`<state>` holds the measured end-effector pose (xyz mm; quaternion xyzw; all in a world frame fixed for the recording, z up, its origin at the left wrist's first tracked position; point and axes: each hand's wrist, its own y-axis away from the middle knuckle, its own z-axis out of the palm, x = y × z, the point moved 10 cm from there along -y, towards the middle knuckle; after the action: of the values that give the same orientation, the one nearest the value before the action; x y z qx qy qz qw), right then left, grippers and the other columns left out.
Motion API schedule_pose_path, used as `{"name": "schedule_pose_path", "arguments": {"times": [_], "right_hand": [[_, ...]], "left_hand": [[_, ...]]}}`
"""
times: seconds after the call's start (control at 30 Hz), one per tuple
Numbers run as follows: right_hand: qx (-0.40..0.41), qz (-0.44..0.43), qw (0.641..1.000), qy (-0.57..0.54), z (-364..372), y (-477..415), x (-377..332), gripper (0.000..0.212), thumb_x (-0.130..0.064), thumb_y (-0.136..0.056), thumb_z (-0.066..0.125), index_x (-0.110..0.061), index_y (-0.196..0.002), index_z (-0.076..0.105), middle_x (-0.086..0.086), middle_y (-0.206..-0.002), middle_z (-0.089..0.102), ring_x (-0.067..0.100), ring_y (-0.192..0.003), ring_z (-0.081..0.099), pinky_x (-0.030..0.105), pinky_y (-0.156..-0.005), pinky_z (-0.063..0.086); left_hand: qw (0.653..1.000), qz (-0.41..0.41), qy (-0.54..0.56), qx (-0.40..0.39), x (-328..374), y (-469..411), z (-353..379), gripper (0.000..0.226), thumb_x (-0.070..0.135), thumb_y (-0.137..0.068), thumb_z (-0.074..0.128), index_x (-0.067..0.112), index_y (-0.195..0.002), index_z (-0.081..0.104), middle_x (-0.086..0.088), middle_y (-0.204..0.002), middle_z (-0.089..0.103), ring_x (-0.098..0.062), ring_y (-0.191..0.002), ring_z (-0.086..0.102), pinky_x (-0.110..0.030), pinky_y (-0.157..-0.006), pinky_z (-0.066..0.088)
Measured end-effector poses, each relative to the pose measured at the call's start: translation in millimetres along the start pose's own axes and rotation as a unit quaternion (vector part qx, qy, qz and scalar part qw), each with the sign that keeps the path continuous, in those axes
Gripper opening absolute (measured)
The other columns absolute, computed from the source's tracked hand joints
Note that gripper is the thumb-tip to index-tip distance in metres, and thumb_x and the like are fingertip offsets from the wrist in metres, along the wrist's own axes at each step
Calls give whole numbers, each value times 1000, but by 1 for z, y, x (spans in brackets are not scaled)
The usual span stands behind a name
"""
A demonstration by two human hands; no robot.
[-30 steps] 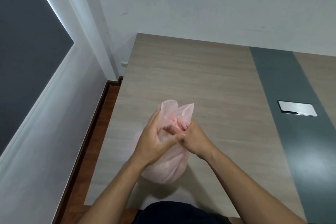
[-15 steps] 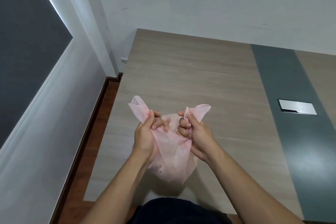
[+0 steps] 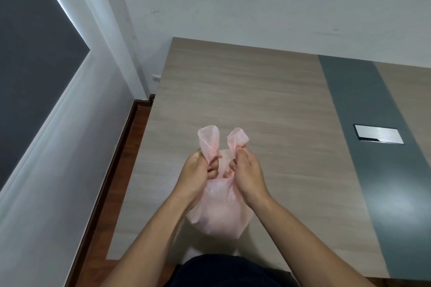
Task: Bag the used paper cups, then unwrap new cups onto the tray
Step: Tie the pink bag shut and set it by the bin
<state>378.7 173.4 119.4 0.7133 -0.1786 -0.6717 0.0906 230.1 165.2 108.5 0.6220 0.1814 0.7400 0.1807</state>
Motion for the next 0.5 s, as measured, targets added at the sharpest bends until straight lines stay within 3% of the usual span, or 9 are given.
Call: {"name": "schedule_pose_path", "arguments": {"times": [0.07,0.1,0.17,0.23,0.3,0.33,0.4,0.5], "right_hand": [[-6,-16,1000,7,-2,1,-4,36,-20,-117,45,-5,-93,69,17,-72,67,21,-61,62,34,-57,51],[-11,-20,1000,5,-3,3,-8,31,-16,-114,53,-4,-95,73,20,-75,72,23,-61,66,33,-57,54],[-39,-10,999,-7,0,4,-9,24,-12,-108,67,-4,-88,77,22,-77,78,32,-62,75,37,-60,61],[-83,3,997,6,7,4,-3,25,-8,-105,68,-6,-84,80,25,-75,78,36,-65,77,40,-66,63],[-122,-13,991,46,14,6,-2,24,-2,-105,63,-7,-96,85,22,-82,81,34,-75,81,40,-72,65],[-140,-25,988,62,17,7,-3,24,-1,-105,61,-7,-102,84,20,-89,82,34,-80,81,40,-77,66],[-185,-37,980,68,24,12,-7,26,-1,-106,55,-3,-103,81,19,-93,80,29,-83,79,32,-80,62],[-246,-42,968,38,32,22,-15,26,0,-106,49,-6,-110,75,25,-96,76,25,-87,75,31,-85,58]], "left_hand": [[1000,6,11,-18,-2,6,6,18,34,-117,59,19,-124,67,-1,-74,72,-9,-58,63,-24,-59,56],[999,-2,32,-24,-5,5,8,36,39,-112,67,19,-142,61,-7,-82,78,-11,-64,68,-25,-63,61],[998,-11,36,-58,-8,3,15,57,45,-105,75,18,-152,57,-8,-77,71,-13,-64,60,-25,-65,57],[997,0,-2,-81,-4,6,21,29,49,-106,71,23,-120,75,-1,-64,53,-11,-56,44,-26,-60,43],[997,-27,-6,-67,-11,4,18,44,52,-109,68,24,-74,69,-3,-58,43,-14,-51,36,-32,-61,37],[998,-40,0,-45,-16,1,13,55,49,-110,67,23,-62,61,-3,-56,41,-15,-50,34,-34,-61,36],[998,-53,-8,-21,-24,-3,4,63,40,-114,60,22,-54,48,-4,-53,39,-17,-50,33,-34,-61,37],[999,-45,-22,4,-23,-6,-1,63,42,-117,52,20,-58,48,-6,-54,41,-19,-49,38,-33,-59,39]]}}
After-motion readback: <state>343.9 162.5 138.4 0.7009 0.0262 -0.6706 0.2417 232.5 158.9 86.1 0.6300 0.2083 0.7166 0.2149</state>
